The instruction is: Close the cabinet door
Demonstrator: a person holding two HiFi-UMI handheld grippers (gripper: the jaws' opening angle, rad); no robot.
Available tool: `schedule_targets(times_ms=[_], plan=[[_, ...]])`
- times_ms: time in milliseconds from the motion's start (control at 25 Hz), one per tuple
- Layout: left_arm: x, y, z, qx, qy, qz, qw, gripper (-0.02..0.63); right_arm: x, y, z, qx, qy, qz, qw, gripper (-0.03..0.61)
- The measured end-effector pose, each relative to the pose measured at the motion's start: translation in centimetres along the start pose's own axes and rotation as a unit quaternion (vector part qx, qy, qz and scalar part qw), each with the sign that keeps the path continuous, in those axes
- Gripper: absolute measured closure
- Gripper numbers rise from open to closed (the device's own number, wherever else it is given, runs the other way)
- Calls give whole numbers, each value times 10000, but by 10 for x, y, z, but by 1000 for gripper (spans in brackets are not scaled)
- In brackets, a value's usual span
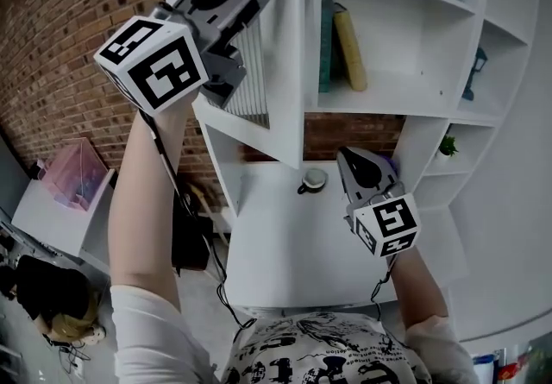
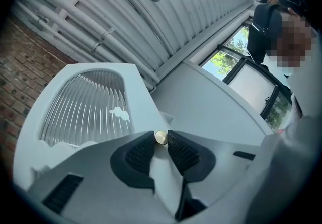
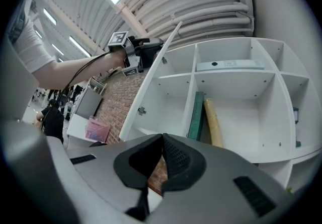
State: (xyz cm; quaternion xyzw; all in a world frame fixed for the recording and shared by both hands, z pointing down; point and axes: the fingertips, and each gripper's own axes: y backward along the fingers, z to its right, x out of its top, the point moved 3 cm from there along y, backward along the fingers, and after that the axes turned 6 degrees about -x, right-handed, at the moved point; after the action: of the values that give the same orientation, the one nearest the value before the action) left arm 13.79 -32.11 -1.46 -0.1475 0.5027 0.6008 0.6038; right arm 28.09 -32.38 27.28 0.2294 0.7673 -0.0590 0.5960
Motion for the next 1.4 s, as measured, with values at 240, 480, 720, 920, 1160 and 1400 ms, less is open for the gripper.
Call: schedule_targets(times_ms=[240, 480, 720, 920, 1160, 1400], plan=[[-28, -33, -13, 299, -90, -45, 9995, 515, -15, -8, 32, 182, -162, 116, 9996, 563], [-46, -51, -29, 576, -253, -92, 9980, 512, -28, -25, 51, 346, -211, 144, 9991, 563], [-62, -65, -42, 790, -485, -205, 9955, 511, -40, -44, 67, 470, -255, 160, 9984, 563], [-74, -76, -54, 1014, -595, -432, 9921, 511, -49, -60, 78, 568, -362, 169, 9976, 563], [-89, -90, -67, 1184, -684, -638, 9885, 511, -56, -76, 89, 678, -448, 228, 9964, 563], [-99, -99, -79, 1354, -729, -811, 9848, 511, -60, -82, 94, 750, -471, 205, 9959, 563]])
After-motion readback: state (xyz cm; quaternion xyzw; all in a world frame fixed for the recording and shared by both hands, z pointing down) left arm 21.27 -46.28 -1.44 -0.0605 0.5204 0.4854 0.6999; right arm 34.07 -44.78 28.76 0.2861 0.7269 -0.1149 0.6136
